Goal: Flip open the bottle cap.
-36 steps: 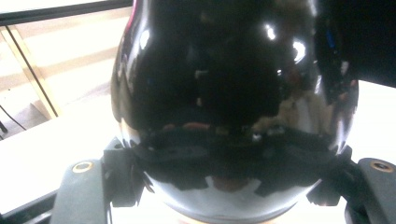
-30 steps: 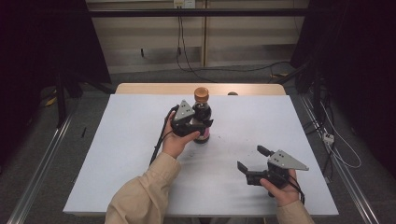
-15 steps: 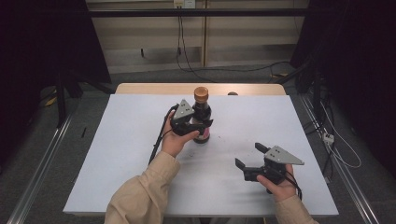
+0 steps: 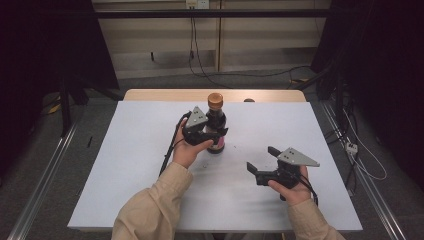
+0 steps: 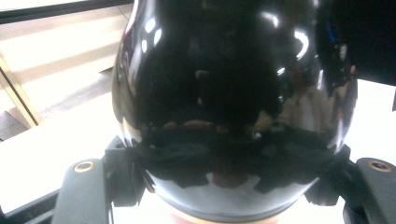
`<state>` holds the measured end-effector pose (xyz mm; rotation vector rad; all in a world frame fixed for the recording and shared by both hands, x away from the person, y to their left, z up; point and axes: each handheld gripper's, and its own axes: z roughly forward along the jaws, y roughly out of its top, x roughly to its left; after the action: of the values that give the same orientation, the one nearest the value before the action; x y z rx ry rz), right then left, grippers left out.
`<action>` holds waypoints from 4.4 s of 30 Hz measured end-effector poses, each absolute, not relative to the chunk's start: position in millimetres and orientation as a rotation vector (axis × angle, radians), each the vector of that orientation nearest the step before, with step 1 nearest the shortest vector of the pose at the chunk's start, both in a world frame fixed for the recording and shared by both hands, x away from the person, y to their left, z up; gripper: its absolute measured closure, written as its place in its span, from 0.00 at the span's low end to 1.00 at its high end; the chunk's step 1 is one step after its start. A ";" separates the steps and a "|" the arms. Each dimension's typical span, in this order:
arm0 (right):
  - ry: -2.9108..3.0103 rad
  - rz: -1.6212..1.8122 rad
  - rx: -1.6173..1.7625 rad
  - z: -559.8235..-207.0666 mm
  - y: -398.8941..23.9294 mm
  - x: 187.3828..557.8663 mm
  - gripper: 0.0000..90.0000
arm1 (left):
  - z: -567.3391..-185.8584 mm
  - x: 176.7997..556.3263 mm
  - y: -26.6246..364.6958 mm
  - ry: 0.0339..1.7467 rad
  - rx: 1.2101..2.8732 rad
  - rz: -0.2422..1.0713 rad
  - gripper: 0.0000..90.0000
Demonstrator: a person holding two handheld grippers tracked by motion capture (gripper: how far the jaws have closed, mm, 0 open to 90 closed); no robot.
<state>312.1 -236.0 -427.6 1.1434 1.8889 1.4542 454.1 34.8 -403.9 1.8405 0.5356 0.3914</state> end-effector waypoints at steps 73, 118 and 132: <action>2.152 1.447 0.880 -284.5 -171.4 419.6 1.00 | -404.6 452.8 33.8 0.550 1.839 0.383 0.34; 2.146 1.396 0.872 -285.6 -167.1 422.5 1.00 | -381.0 444.9 45.7 0.613 1.791 0.359 0.26; 2.141 1.426 0.894 -290.8 -172.9 422.2 1.00 | -389.8 447.7 39.6 0.611 1.840 0.349 0.31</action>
<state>422.2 -172.9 -290.8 0.8943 2.1406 1.4264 447.7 39.6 -389.8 1.8396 0.6109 0.3486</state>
